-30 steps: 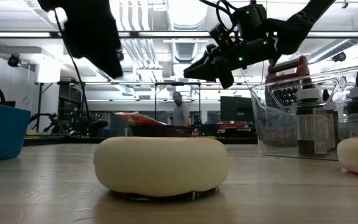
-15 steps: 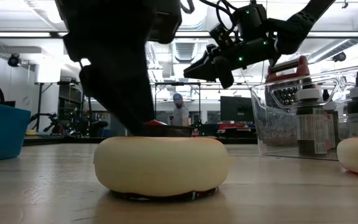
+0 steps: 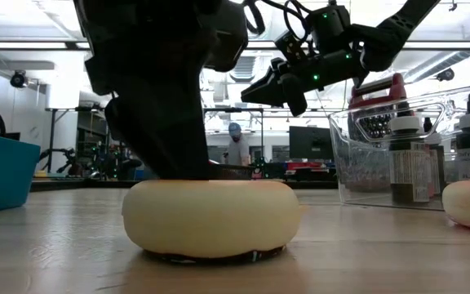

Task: Pick & Place Food Item
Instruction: Put the left yellow donut into the blue bin

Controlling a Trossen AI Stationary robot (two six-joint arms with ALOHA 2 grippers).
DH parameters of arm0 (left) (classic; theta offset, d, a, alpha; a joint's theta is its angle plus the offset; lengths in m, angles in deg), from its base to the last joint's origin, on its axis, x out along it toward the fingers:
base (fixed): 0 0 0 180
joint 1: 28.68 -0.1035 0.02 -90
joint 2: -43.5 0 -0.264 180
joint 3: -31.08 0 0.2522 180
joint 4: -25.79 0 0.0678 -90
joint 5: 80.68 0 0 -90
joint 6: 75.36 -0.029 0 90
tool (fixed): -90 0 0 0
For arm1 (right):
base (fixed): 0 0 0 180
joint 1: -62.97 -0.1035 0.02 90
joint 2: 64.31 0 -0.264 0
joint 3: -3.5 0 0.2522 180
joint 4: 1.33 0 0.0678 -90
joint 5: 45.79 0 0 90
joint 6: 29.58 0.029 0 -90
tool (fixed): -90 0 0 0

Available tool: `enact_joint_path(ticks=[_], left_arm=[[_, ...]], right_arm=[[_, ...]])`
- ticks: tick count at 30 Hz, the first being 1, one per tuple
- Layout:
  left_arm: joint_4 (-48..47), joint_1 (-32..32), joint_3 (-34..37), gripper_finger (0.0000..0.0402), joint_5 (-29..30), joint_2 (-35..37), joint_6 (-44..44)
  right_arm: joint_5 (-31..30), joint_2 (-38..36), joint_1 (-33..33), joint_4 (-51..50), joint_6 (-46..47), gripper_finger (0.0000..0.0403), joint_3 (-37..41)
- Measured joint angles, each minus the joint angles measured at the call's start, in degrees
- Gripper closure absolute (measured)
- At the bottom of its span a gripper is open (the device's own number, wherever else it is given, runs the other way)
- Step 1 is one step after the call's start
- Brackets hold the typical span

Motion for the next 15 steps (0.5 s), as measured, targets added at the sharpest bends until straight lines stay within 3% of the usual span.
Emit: enact_joint_path(ticks=[15], left_arm=[[0.75,-0.72,0.44,0.0151,-0.55,-0.79,-0.26]], right_arm=[[0.01,0.00,0.00,-0.01,0.02,0.0264,0.02]])
